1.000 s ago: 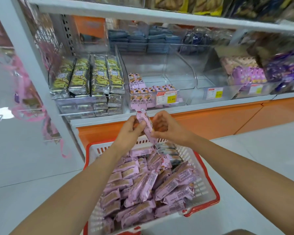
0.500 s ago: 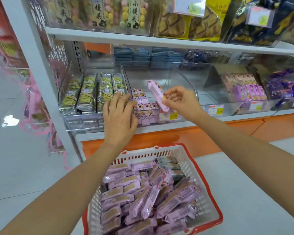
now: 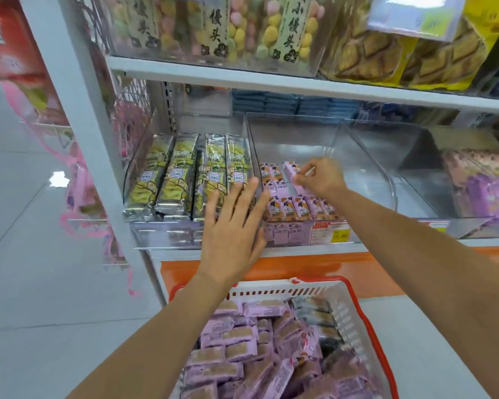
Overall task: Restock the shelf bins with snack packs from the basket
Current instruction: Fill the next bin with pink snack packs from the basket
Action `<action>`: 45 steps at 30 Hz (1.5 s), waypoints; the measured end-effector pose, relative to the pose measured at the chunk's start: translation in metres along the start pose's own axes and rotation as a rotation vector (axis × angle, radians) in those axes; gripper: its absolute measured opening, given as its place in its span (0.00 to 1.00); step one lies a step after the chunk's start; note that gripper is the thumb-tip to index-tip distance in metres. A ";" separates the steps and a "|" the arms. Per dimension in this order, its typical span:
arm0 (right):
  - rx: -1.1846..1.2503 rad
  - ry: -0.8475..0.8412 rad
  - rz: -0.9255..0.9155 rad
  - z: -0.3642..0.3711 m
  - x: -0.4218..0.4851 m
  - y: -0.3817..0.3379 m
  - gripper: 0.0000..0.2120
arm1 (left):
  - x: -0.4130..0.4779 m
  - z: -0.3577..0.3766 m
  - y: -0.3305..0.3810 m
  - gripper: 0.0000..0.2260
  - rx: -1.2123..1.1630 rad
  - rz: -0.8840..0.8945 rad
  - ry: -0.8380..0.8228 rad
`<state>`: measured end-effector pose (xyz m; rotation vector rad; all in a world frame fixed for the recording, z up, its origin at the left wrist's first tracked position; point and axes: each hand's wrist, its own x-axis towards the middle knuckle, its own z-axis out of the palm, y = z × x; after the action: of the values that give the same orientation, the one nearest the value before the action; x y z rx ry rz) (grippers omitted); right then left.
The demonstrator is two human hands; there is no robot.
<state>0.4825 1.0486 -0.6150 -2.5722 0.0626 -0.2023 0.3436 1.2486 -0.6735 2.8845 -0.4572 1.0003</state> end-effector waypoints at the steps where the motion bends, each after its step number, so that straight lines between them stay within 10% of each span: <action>1: -0.036 -0.010 0.010 0.005 0.005 0.000 0.06 | 0.000 0.002 0.000 0.28 0.002 0.000 0.011; 22: -0.037 -0.259 -0.044 0.022 0.030 0.012 0.13 | 0.004 0.005 0.007 0.28 0.006 -0.059 0.056; 37: 0.377 0.021 -0.327 -0.023 -0.074 -0.017 0.06 | -0.017 0.012 0.031 0.17 -0.163 0.242 0.221; 45: 0.406 0.045 -0.420 -0.012 -0.148 0.004 0.06 | -0.075 0.045 0.031 0.20 -0.189 0.337 -0.259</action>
<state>0.3344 1.0511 -0.6264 -2.1470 -0.4585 -0.3855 0.3052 1.2319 -0.7567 2.8266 -1.0218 0.5701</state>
